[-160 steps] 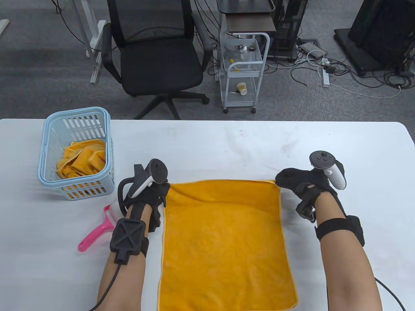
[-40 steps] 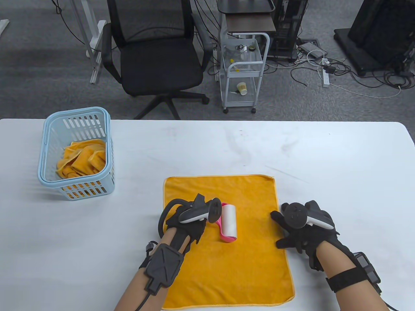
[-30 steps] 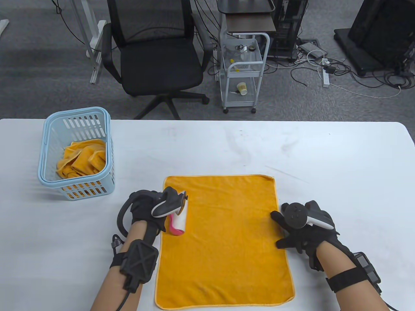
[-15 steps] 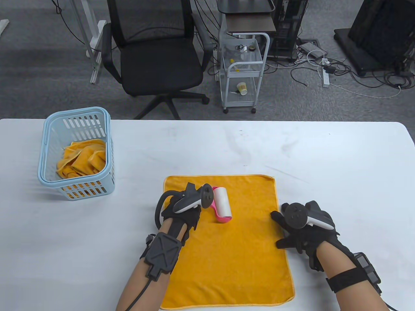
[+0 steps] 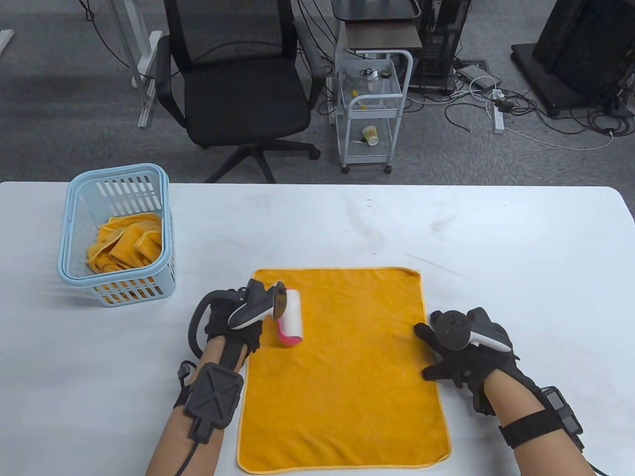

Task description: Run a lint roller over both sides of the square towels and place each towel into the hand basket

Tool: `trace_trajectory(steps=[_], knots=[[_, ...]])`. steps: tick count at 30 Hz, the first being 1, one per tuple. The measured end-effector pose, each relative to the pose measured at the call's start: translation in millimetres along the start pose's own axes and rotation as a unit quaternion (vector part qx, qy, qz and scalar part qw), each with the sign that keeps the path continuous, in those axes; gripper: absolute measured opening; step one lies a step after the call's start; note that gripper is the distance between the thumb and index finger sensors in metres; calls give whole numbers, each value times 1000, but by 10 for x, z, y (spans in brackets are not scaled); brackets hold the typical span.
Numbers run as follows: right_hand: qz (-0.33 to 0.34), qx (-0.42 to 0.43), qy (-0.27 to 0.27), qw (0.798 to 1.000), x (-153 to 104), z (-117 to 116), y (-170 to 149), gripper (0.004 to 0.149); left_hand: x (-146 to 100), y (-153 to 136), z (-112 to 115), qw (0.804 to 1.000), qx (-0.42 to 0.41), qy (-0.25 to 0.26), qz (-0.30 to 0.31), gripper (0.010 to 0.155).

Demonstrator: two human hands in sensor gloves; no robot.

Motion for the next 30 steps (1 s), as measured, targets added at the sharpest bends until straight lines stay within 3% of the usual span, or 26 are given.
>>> trace_trajectory(steps=[5,8,13,15,19,21,23,25,30], knots=[[0,-1,0,1000,-1,0,1,93,-22,735,245,996,-2,-15,91,54],[-1,-2,0,1000,-1,0,2,93,17,792,362,996,22,-19,78,54],[-2,-3,0,1000,-1,-1,3,92,-63,416,318,995,104,-4,4,46],[-2,-2,0,1000,0,-2,3,93,-152,108,264,989,140,5,-42,45],[-4,-2,0,1000,0,-3,6,92,-292,-403,198,977,179,9,-119,43],[-4,-2,1,1000,1,-2,6,92,-340,-537,167,978,166,21,-123,43],[-5,-2,1,1000,0,-3,6,92,-400,-541,177,990,95,4,-103,45],[-5,-3,2,1000,1,-1,8,92,-428,-359,201,998,35,3,-47,48],[-7,-5,4,1000,4,2,9,93,-504,402,306,992,-67,-32,98,55]])
Point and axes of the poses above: the tracker on the back of each hand, its own y axis roughly to the thumb side, its own x axis roughly from the wrist to the fingertips, z = x × y, the point moved 1 cm from there along x, roughly from the wrist to the fingertips, and after that the axes turned 13 degrees about -x, right-handed, at the moved point
